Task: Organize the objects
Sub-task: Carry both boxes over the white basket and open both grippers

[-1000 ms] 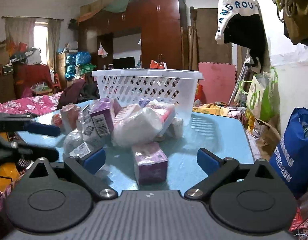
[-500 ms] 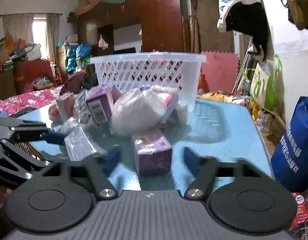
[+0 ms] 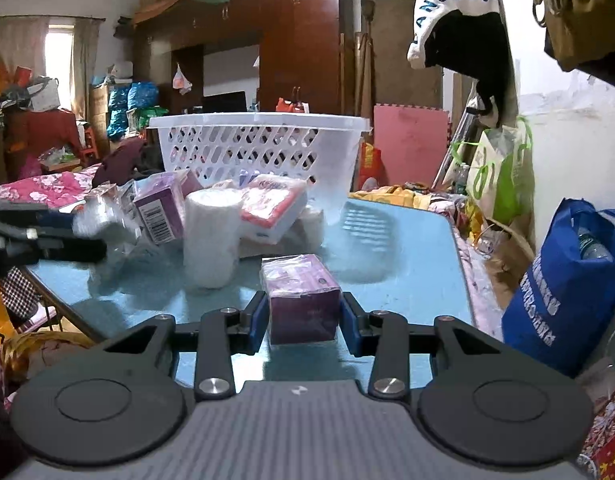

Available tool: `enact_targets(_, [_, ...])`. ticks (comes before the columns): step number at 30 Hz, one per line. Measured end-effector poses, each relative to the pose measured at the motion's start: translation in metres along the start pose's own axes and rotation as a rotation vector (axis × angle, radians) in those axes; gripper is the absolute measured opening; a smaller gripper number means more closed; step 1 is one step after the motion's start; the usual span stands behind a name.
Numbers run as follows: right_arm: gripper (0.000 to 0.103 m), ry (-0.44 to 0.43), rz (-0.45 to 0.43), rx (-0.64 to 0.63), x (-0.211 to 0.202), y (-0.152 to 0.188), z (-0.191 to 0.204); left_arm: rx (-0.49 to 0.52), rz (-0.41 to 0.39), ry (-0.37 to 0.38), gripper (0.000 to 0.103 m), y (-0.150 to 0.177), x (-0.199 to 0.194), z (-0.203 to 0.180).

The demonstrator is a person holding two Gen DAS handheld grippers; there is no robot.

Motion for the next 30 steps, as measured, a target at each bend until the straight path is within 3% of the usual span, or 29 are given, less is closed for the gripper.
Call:
enact_targets(12, [0.04, -0.004, -0.111, 0.028, -0.01, -0.042, -0.008, -0.09, -0.069, -0.077, 0.072, -0.042, -0.012, 0.059])
enact_targets(17, [0.04, -0.053, -0.214, -0.017, -0.01, -0.098, 0.01, -0.086, -0.079, -0.094, 0.072, -0.088, 0.001, 0.08])
enact_targets(20, [0.041, -0.076, -0.242, -0.053, 0.013, -0.143, 0.025, -0.09, -0.055, -0.107, 0.072, -0.124, 0.03, 0.095])
enact_targets(25, [0.041, -0.082, -0.158, -0.047, 0.081, -0.188, 0.034, -0.163, 0.053, -0.141, 0.072, -0.149, 0.092, 0.128])
enact_targets(30, [0.041, -0.057, -0.079, -0.047, 0.122, -0.189, 0.033, -0.196, 0.107, -0.159, 0.073, -0.144, 0.122, 0.146])
Point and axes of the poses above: each gripper's, at about its wrist camera, not at the fingertips, and x roughly the way its jaws point, z to its left, y to its underside, the point moved 10 cm from there along x, roughly the way its jaws point, and after that the axes turned 2 degrees about x, right-handed, at the moved point
